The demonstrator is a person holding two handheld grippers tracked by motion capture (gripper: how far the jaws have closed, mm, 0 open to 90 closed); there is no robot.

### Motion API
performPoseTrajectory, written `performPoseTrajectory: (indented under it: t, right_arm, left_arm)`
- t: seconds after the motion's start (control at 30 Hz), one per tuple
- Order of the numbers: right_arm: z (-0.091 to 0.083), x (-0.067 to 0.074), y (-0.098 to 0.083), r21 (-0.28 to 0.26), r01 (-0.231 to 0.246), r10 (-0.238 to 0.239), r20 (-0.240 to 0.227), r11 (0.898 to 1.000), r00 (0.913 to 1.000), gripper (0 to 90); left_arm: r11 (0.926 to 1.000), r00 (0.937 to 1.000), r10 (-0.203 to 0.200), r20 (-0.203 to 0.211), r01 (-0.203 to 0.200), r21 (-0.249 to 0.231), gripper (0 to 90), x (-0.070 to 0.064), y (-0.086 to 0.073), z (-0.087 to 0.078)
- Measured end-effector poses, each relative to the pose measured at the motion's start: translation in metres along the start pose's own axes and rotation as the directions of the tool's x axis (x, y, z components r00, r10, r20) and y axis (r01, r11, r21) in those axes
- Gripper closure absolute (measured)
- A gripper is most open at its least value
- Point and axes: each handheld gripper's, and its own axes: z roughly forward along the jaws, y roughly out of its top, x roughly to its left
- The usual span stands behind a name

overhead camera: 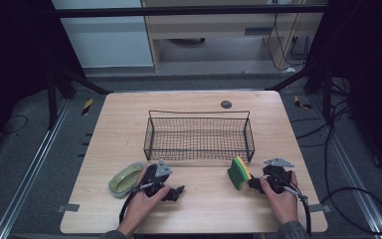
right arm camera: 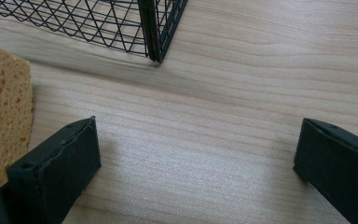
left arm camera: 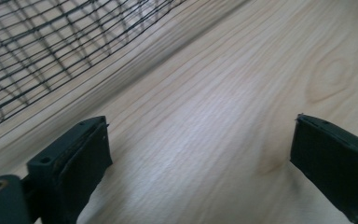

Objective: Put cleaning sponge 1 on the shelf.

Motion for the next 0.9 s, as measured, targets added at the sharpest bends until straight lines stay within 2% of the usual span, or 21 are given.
performPoseTrajectory:
  t: [0.07,0.13,0.17,0.2,0.27,0.37,0.47,0.57,0.67,0.8,0.87,0.9]
  right_arm:
    - [0.000,-0.001,-0.001,-0.005,0.009,-0.009,-0.002,1.000,1.0000,1.1]
    - [-0.002,-0.001,-0.002,-0.005,0.017,-0.017,-0.009,1.000,0.9998,1.2]
    - [-0.002,-0.001,-0.002,-0.005,0.017,-0.017,-0.009,1.000,0.9998,1.2]
    - [-0.003,-0.001,-0.003,-0.004,0.020,-0.020,-0.017,1.000,0.9997,1.4]
    - [-0.008,-0.001,-0.008,-0.004,0.030,-0.030,-0.031,1.000,0.9991,1.7]
    - [-0.009,-0.002,-0.009,-0.005,0.036,-0.036,-0.039,0.999,0.9986,1.6]
    - [-0.011,-0.004,-0.010,-0.006,0.058,-0.058,-0.049,0.998,0.9971,1.6]
    - [-0.010,-0.004,-0.010,-0.001,0.059,-0.059,-0.058,0.998,0.9966,1.0]
    - [-0.009,-0.006,-0.009,-0.009,0.081,-0.081,-0.066,0.997,0.9945,1.0]
    - [-0.009,-0.006,-0.009,-0.008,0.081,-0.081,-0.075,0.997,0.9939,1.0]
    - [-0.009,-0.006,-0.009,-0.007,0.083,-0.083,-0.077,0.997,0.9936,1.1]
    - [-0.009,-0.006,-0.009,-0.008,0.086,-0.086,-0.078,0.996,0.9932,1.1]
  left_arm:
    - [0.9999,0.9997,0.015,0.018,-0.015,0.005,4.3,-0.004,0.005,-0.005]
    - [0.9990,0.9990,0.039,0.022,-0.038,-0.024,5.0,-0.011,0.015,-0.017]
    - [0.9990,0.9990,0.039,0.022,-0.038,-0.024,5.0,-0.011,0.015,-0.017]
    - [0.9984,0.9990,0.037,0.023,-0.036,-0.043,5.0,-0.013,0.020,-0.023]
    - [0.9975,0.9987,0.049,0.015,-0.048,-0.052,4.8,-0.014,0.029,-0.035]
    - [0.9955,0.9962,0.085,-0.020,-0.085,-0.042,4.2,-0.010,0.041,-0.053]
    - [0.9942,0.9933,0.104,-0.052,-0.105,-0.022,3.4,0.004,0.053,-0.076]
    - [0.9865,0.9840,0.164,-0.071,-0.164,0.008,4.5,0.015,0.058,-0.091]
    - [0.9836,0.9773,0.180,-0.111,-0.180,0.014,4.5,0.030,0.059,-0.104]
    - [0.9865,0.9724,0.163,-0.166,-0.159,0.038,4.9,0.050,0.057,-0.116]
    - [0.9882,0.9732,0.151,-0.173,-0.145,0.048,4.8,0.058,0.054,-0.121]
    - [0.9887,0.9716,0.148,-0.184,-0.142,0.049,4.7,0.061,0.052,-0.122]
